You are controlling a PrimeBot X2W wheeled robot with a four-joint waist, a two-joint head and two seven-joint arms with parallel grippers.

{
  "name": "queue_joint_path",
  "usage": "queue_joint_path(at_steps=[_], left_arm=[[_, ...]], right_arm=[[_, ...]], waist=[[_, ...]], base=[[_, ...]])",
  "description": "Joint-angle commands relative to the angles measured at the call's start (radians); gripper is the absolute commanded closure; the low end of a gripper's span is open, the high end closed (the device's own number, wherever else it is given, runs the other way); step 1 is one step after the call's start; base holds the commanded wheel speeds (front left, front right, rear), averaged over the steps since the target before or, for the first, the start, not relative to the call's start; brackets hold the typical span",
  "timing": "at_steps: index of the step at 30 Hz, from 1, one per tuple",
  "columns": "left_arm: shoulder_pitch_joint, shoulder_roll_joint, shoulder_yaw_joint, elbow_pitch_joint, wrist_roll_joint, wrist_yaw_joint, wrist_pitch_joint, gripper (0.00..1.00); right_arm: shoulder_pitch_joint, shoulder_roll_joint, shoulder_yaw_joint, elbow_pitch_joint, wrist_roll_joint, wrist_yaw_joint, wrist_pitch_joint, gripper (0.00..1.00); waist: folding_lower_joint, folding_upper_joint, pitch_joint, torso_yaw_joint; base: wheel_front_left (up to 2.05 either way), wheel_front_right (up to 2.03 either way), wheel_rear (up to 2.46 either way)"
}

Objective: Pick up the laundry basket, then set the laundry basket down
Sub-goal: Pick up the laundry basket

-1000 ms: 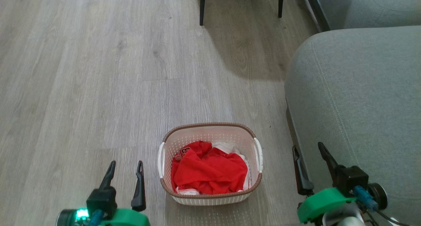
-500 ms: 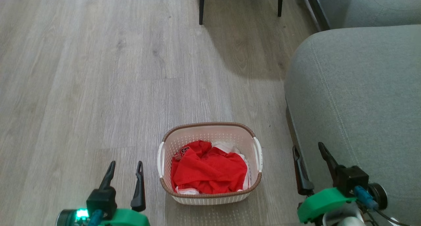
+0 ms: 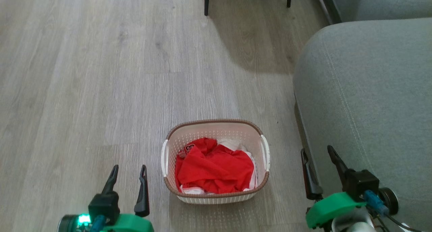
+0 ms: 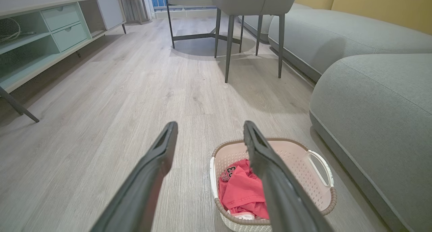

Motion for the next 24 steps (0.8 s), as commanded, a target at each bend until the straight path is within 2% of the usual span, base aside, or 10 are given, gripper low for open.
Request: queue_joint_path(at_steps=[1,13,24], left_arm=[[-0.046,0.004,0.022,-0.035,-0.006,0.008,-0.01,0.0],[-0.168,0.004,0.009,-0.004,-0.032,0.011,-0.01,0.0],[-0.367,0.004,-0.015,0.102,-0.09,0.025,-0.01,0.0]], right_arm=[[-0.046,-0.011,0.017,-0.031,-0.009,0.003,-0.012,0.0],[-0.182,-0.011,0.006,0.009,-0.025,0.003,-0.012,0.0],[-0.379,-0.011,-0.017,0.111,-0.049,0.003,-0.012,0.0]], waist=[[0.0,0.0,0.014,0.0],[0.0,0.0,0.203,0.003],[0.0,0.0,0.43,0.02]], base=[[0.0,0.0,0.0],[0.0,0.0,0.0],[0.0,0.0,0.0]])
